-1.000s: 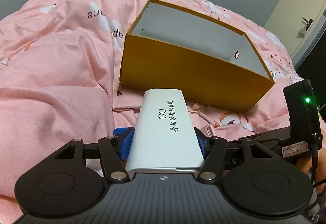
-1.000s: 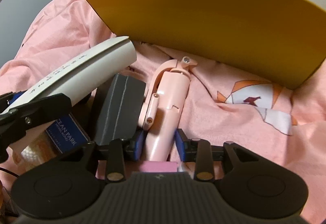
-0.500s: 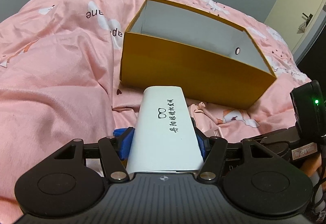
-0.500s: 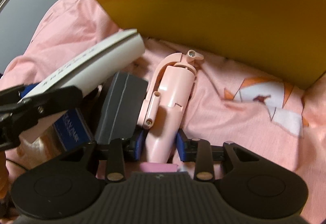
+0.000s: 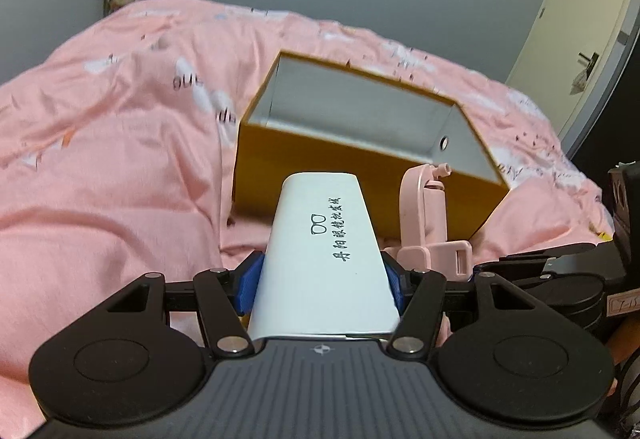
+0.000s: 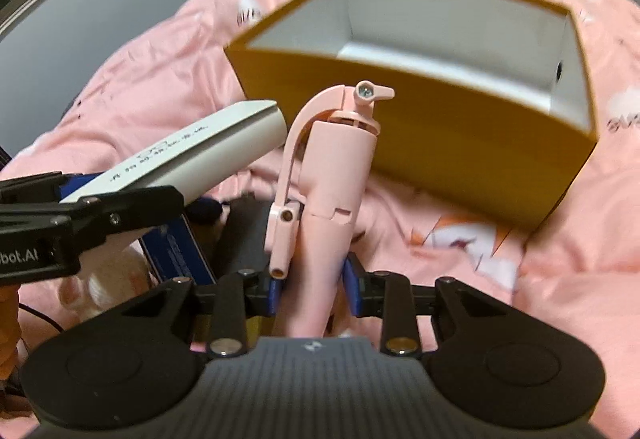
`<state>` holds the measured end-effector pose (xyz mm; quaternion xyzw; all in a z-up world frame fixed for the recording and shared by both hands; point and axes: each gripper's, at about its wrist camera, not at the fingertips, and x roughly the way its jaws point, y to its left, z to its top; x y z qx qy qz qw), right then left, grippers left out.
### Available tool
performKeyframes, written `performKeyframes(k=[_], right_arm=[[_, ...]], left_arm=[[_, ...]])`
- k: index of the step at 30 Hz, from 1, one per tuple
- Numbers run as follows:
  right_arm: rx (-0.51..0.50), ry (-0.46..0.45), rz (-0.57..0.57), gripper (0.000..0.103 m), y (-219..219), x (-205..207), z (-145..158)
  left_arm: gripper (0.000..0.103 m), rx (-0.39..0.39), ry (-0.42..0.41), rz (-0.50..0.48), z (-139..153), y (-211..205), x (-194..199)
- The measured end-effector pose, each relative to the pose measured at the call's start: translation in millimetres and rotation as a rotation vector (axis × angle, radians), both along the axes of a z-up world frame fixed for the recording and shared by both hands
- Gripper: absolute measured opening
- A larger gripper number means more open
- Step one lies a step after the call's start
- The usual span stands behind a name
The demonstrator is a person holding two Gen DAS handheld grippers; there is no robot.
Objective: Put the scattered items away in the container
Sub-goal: 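Grasp the pink selfie stick with the right gripper and lift it, then carry the power bank and selfie stick over the box with both grippers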
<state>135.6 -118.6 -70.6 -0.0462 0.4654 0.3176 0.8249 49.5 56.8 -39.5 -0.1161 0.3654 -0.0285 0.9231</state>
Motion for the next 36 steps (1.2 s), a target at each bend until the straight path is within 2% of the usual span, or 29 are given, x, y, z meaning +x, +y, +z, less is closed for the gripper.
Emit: performKeyframes(k=[8,13,21,26,29,36], right_arm=[[0.031,-0.098,-0.003,0.034,-10.2,-1.9,44.2],[0.077,-0.109,-0.008,0.034,-13.3,11.4,69.2],[0.15,-0.204,-0.044,0.034,-12.8,49.1,112.1],[0.13,-0.252,-0.116,0.034,-11.5,85.7,114.6],[0.108,-0.206,-0.158,0.034,-9.1,113.5,100.0],[0.13,-0.003,-0.173,0.035,-2.1,171.0,56.3]], left_arm=[[0.069,0.016,-0.083,-0.021,28.8,0.6,8.4],[0.069,0.051,-0.131,-0.036,49.7,3.7,26.3],[0.069,0.077,-0.211,-0.058,75.1,11.4,75.8],[0.069,0.062,-0.218,-0.074,70.0,12.9,115.7],[0.069,0.068,-0.194,-0.064,58.1,10.3,139.7],[0.069,0.096,-0.105,-0.06,22.3,5.4,190.3]])
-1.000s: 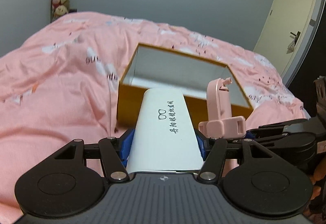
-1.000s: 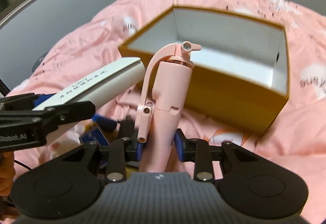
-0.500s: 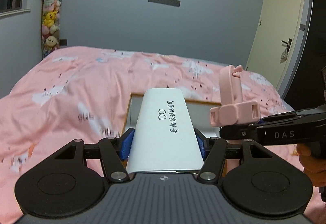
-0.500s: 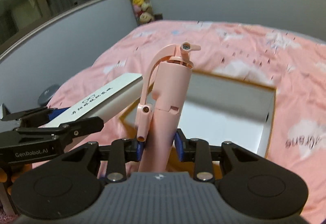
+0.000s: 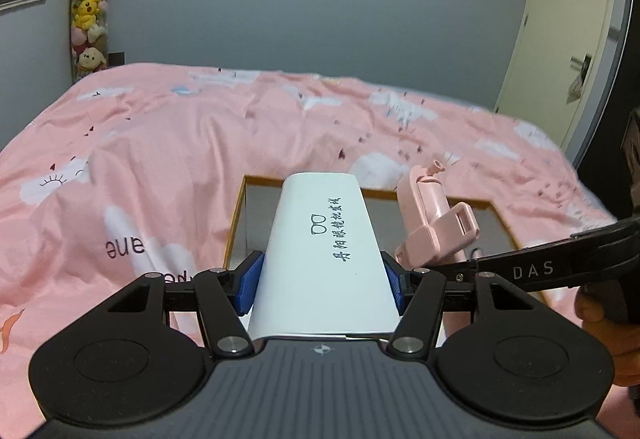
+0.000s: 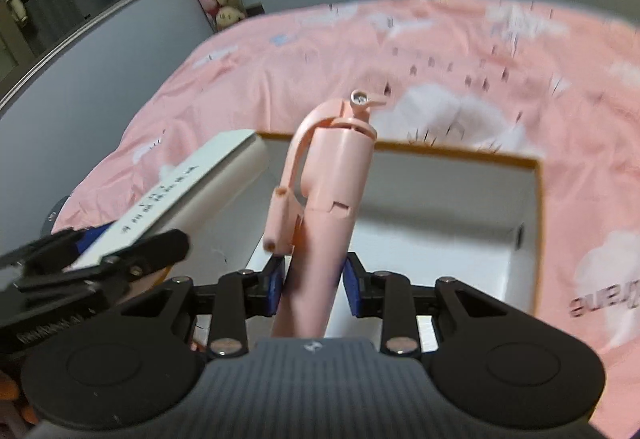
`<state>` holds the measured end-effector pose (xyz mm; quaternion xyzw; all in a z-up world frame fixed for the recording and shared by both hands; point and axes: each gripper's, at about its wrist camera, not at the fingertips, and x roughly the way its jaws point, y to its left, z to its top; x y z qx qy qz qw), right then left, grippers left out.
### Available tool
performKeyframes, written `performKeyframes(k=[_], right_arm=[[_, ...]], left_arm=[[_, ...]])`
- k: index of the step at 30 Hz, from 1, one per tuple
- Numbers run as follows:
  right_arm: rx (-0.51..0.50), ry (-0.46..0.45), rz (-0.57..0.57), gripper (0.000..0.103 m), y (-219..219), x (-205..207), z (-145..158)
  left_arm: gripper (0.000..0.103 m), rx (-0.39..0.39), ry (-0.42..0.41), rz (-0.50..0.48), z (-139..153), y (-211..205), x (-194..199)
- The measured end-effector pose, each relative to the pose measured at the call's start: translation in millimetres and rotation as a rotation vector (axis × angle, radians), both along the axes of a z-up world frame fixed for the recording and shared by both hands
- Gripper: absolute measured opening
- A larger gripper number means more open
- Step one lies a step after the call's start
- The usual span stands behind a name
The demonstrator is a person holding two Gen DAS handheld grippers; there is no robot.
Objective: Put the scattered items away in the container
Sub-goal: 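Carry the power bank and selfie stick over the box with both grippers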
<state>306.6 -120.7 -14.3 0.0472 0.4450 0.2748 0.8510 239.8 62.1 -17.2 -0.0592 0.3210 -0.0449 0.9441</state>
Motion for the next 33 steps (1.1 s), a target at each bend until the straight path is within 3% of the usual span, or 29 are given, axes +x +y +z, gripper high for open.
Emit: performKeyframes(k=[4,13,26,33], right_arm=[[-0.046,0.054,0.006,0.034,6.4,20.6,-24.4],[-0.039,0.203,-0.003,0.034,2.4,53.9,-64.4],[-0.086,0.261,0.031,0.034,3.3,60.9,-78.2],[-0.094,0.281,0.042,0.034,3.7,60.0,-81.7]], left_arm=[[0.069,0.033,0.062,-0.002,-18.4,-5.2,24.9],[0.069,0.151,0.221,0.012,-55.5,-23.1,64.8],[0.069,0.35,0.389,0.042,-75.0,-41.1,93.1],[0.071,0.4,0.407,0.039,-81.0,-44.5,93.0]])
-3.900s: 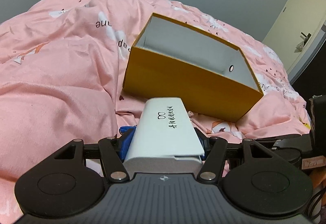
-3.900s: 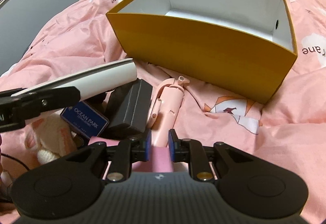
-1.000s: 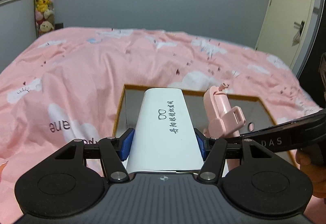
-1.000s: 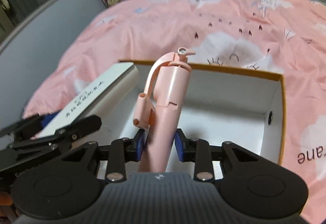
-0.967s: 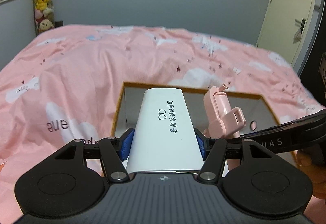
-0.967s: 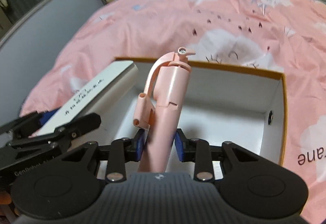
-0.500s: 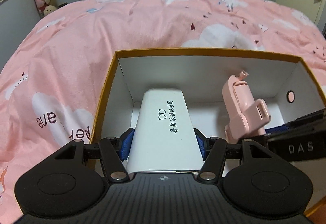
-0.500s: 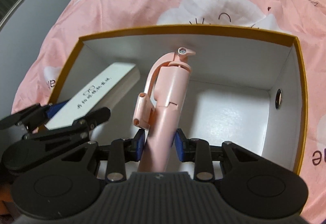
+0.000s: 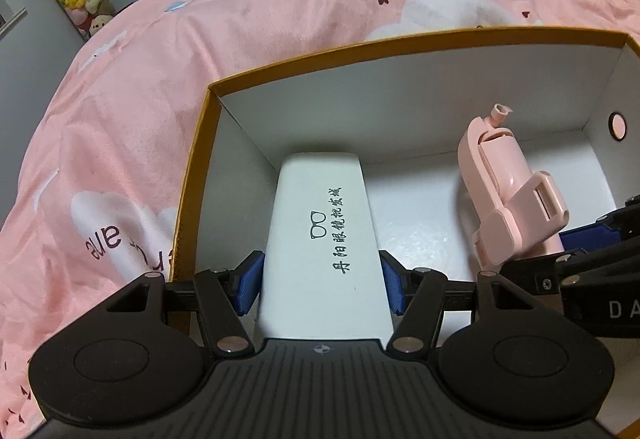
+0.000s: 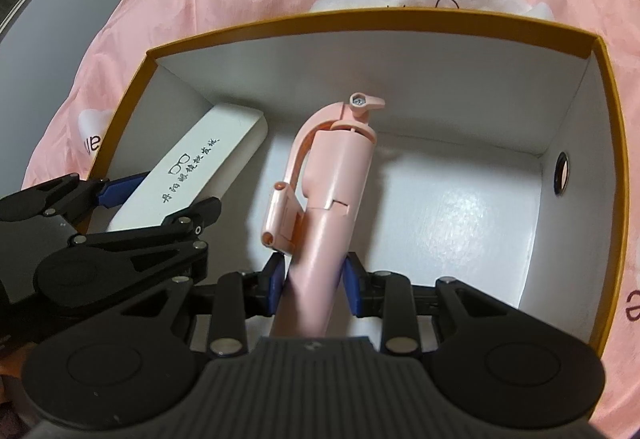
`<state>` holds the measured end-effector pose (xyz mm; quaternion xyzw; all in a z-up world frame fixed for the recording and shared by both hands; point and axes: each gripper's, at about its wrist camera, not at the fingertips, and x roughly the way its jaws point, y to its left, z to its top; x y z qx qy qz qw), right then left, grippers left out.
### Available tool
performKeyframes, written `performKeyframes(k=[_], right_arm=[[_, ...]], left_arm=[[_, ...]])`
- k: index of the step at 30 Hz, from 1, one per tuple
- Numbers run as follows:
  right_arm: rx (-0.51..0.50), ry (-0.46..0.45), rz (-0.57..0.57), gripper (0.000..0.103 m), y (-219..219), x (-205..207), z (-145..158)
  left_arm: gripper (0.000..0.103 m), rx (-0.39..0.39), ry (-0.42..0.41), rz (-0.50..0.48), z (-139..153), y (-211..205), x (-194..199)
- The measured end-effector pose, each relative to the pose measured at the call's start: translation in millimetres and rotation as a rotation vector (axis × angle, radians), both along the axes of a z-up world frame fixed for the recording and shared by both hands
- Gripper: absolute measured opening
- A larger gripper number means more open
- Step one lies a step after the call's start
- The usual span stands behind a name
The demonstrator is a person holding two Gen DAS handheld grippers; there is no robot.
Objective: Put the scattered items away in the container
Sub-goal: 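Carry the power bank and selfie stick over the box with both grippers, then open the left gripper to drop the power bank into the box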
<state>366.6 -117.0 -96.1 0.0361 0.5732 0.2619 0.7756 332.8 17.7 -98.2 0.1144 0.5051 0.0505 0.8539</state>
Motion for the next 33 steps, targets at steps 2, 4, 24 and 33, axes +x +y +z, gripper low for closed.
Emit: performKeyframes(k=[2,4,24,33], right_arm=[[-0.003,0.002,0.005,0.034,1.8,0.2,-0.2],[-0.007,0.002,0.013,0.034,1.9,-1.3,-0.6],[0.019,0.045,0.017,0.035,19.2,7.3,-3.8],[-0.031,0.075,0.041,0.035,55.5,8.8,-11.2]], left_arm=[[0.071,0.012,0.005,-0.008,-1.5,-2.6,-0.9],[0.071,0.015,0.006,-0.015,-1.4,-3.0,-1.4],[0.072,-0.127,-0.144,-0.113,43.6,25.8,-27.6],[0.069,-0.182,-0.271,-0.064,73.4,68.9,-50.4]])
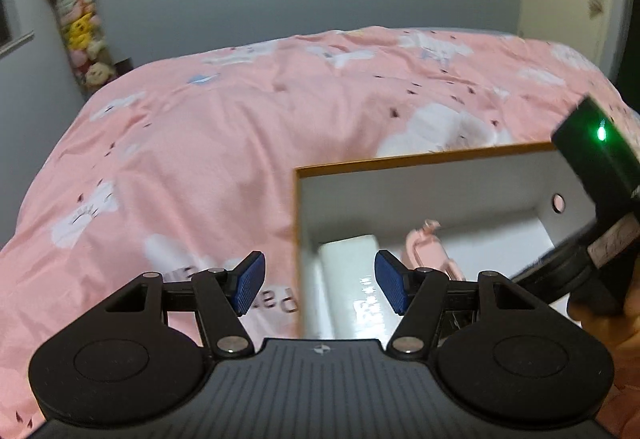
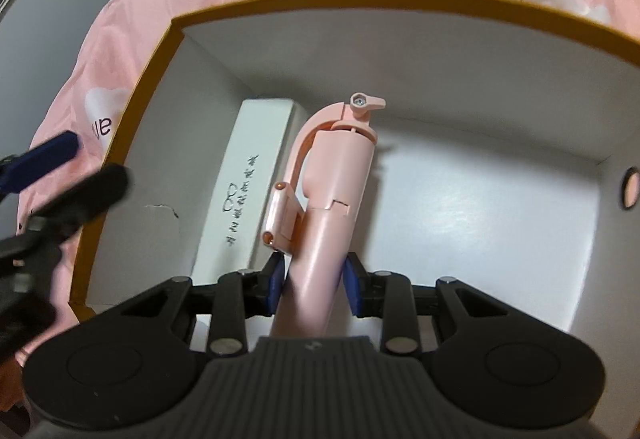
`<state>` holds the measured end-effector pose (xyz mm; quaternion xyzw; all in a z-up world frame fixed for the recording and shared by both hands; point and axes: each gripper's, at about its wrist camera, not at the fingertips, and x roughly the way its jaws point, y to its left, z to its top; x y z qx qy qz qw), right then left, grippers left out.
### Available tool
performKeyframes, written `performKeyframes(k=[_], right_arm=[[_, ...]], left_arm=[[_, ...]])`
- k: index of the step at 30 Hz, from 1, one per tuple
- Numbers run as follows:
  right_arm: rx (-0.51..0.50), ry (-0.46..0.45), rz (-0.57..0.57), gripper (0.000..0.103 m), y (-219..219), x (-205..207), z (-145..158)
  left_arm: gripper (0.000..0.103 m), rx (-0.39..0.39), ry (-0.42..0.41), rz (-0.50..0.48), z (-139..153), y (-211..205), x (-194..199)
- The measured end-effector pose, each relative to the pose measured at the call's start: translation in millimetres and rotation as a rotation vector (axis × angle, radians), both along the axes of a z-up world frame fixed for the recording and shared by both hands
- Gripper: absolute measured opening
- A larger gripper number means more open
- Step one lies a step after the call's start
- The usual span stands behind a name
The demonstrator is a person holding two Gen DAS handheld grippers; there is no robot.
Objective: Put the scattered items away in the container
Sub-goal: 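Open the left gripper to drop the power bank into the box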
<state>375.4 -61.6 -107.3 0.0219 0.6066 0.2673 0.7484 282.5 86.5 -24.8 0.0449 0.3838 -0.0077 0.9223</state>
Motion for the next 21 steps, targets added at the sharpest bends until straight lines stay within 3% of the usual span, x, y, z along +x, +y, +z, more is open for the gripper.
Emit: performKeyframes(k=[9,12,16,21], right_arm=[[-0.028,0.057,-0.038,0.035,27.9,0.4,-13.8],[-0.016,0.077,-0.056,0.035,28.1,2.1,-15.5],[-0.027,0.084,-0.066,0.034,28.9,-1.8,-18.0],[-0.032,0.036,-0.074,0.034,21.9,-8.6,-6.1]], left_arm=[[0.044,-0.149,0.062,0.039,-15.8,42.4,-10.1],[0.041,-0.181,0.082,0.029,-22.0,46.1,-11.7],[0.036,-0.184,0.091,0.024,-29.3,43.9,-13.8],[0.017,-0.162,0.101,0.008,-34.7,38.6,-15.0]])
